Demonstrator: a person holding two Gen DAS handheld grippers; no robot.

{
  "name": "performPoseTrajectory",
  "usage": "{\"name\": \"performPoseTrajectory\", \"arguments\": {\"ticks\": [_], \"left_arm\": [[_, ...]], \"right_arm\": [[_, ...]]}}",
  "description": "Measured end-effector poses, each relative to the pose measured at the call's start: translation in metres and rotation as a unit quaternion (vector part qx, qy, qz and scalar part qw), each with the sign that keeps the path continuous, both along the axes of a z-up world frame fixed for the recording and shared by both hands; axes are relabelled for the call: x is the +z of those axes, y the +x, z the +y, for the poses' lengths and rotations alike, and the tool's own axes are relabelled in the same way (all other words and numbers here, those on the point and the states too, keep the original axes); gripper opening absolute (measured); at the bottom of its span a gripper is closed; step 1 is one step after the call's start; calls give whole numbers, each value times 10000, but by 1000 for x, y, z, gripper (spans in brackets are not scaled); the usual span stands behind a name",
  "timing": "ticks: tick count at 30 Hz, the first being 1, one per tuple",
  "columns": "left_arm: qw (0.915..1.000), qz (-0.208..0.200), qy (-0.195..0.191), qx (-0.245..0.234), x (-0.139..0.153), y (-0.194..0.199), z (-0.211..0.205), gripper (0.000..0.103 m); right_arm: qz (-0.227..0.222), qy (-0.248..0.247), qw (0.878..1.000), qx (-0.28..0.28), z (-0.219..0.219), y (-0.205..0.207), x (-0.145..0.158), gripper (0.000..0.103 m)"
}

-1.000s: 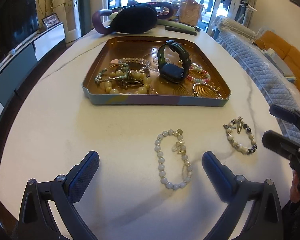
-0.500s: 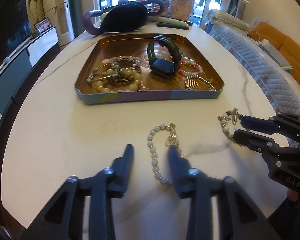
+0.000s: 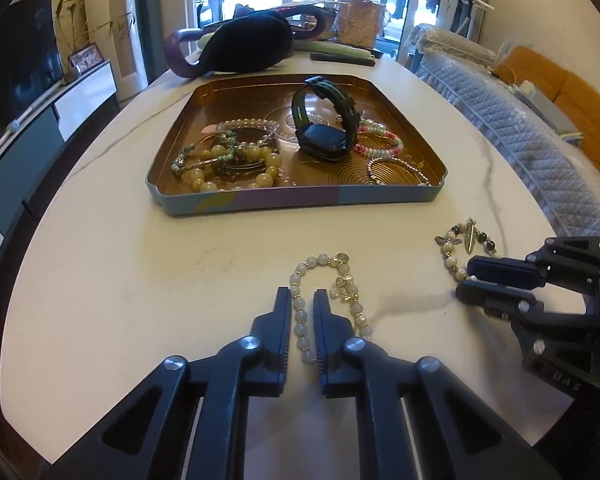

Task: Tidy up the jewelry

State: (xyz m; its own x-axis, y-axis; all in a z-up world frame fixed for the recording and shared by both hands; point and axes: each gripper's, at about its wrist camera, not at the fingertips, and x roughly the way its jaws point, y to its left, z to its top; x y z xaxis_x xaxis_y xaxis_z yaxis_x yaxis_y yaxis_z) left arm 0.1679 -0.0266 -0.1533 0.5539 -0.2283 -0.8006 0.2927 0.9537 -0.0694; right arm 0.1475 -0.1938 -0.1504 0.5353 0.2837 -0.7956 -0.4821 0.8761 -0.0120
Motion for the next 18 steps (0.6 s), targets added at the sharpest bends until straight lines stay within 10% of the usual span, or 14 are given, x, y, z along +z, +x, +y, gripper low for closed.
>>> {"name": "performPoseTrajectory", "arguments": {"ticks": [18], "left_arm": [[9979,160,-617,-64,14,-13,9,6]], "right_arm": [[-486,280,9980,-285,-13,-14,24,8]]}}
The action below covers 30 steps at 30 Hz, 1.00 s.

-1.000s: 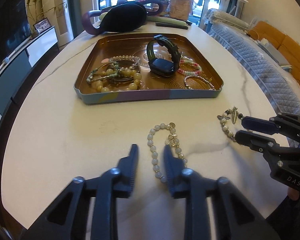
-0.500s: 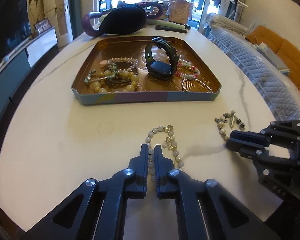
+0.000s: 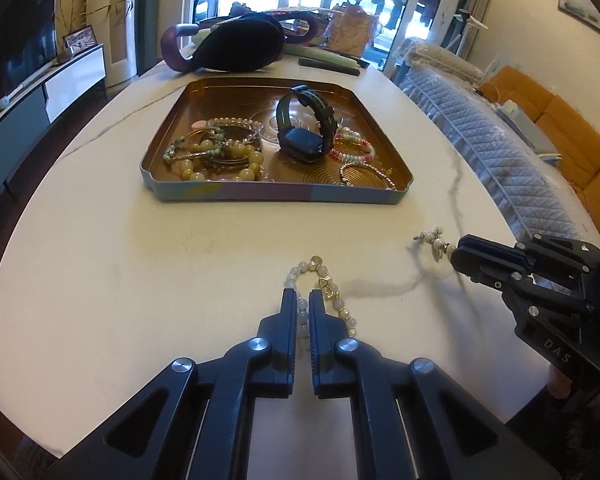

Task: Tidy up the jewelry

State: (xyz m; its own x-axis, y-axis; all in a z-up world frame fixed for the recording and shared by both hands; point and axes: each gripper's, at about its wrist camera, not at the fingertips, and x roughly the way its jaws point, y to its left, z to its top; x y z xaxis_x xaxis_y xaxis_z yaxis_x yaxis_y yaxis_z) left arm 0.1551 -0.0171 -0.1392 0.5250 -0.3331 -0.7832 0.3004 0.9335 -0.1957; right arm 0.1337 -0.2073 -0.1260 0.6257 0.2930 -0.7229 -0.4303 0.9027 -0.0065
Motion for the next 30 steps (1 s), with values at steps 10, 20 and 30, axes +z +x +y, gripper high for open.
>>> {"name": "performPoseTrajectory", "arguments": {"ticks": [10,20,30], "left_arm": [[9998,-186,28,-63,9,-5,-3,6],[9987,-486,136,-10,28,-13,-3,6],[9966,-807,102,94,61,-19,5,6]], "right_arm": [[-187,164,9996,-118,-3,1,10,8],[-470,494,9975,-205,-5,-4,31,8],[-670,758,9944,-319,-7,-7,58,8]]}}
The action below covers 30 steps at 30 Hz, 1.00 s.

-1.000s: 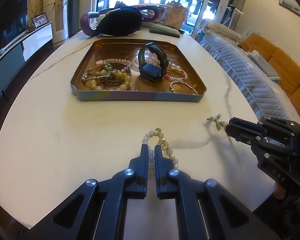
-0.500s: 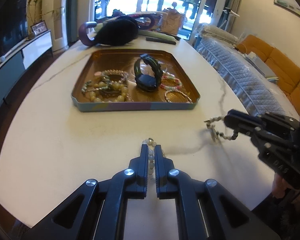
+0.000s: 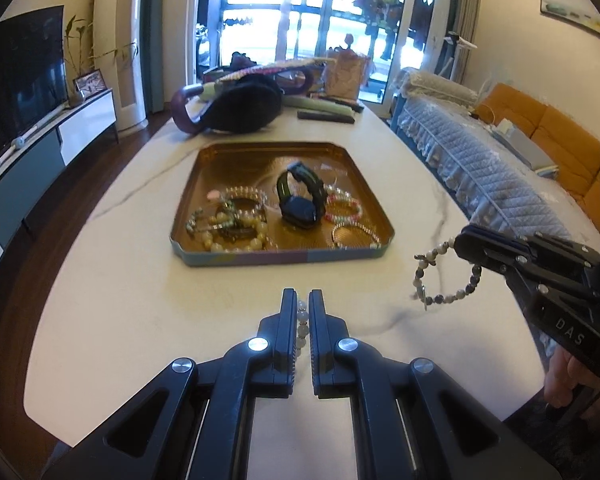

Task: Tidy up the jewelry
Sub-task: 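Lift both bracelets and carry them over the copper tray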

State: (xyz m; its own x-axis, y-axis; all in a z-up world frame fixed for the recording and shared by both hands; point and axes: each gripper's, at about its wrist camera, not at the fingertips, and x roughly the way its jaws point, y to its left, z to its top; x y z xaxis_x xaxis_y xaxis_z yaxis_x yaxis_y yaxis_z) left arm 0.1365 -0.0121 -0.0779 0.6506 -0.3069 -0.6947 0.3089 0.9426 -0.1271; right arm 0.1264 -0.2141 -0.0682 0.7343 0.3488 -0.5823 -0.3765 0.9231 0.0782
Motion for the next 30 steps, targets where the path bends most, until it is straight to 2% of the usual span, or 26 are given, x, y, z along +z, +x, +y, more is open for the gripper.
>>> {"name": "performPoseTrajectory", "arguments": {"ticks": [16,30], "left_arm": [[9980,-618,65,-80,66,11,-13,6],[9953,-965,25,-87,98,52,-17,6]], "right_arm": [[-415,-25,9988,-257,5,7,48,8],[-905,-120,9958,-79,15,48,93,8]]}}
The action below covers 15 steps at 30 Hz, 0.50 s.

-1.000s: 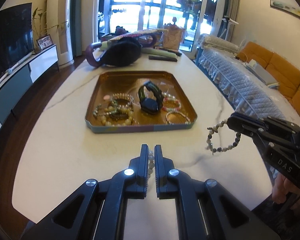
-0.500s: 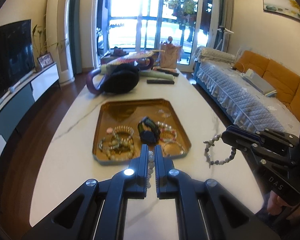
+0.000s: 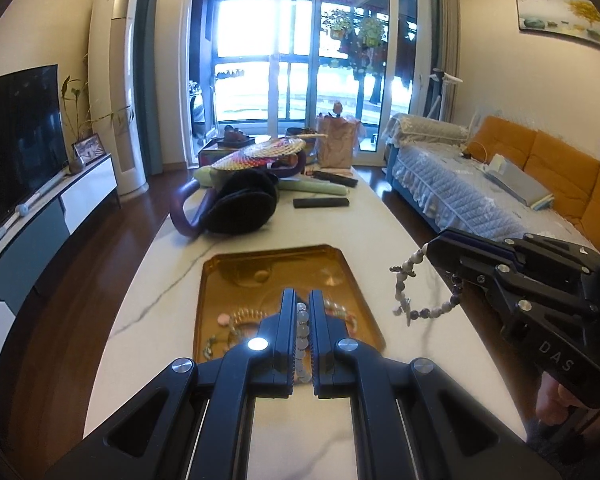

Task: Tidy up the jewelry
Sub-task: 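Lift both bracelets and carry them over the copper tray, then lower both bracelets into the tray and open both tools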

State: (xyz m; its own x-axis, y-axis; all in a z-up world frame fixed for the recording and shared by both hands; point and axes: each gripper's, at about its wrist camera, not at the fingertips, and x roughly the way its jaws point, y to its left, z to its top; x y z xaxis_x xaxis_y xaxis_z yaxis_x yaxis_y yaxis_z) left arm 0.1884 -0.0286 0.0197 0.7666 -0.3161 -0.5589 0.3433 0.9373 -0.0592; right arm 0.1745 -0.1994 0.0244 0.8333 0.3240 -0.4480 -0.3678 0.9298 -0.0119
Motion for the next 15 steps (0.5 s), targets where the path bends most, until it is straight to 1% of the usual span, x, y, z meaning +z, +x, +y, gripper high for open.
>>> {"name": "performPoseTrajectory", "arguments": {"ticks": [4,6,10,13,15], "left_arm": [[9999,101,-124,47,-6,27,6,6],[9997,168,-185,83,-12,43,10,6],[9985,464,-276,60,-37,76,11,6],[9967,731,-310,144,-65,103,12,6],[9940,1049,-197,218,-87,121,10,6]], "right_arm": [[-1,-87,10000,31,5,24,0,8],[65,-109,9999,48,7,38,-6,8],[324,-141,9994,20,6,73,-34,8],[663,-198,9976,52,5,95,-63,8],[971,-260,9949,12,0,112,-90,8]]}}
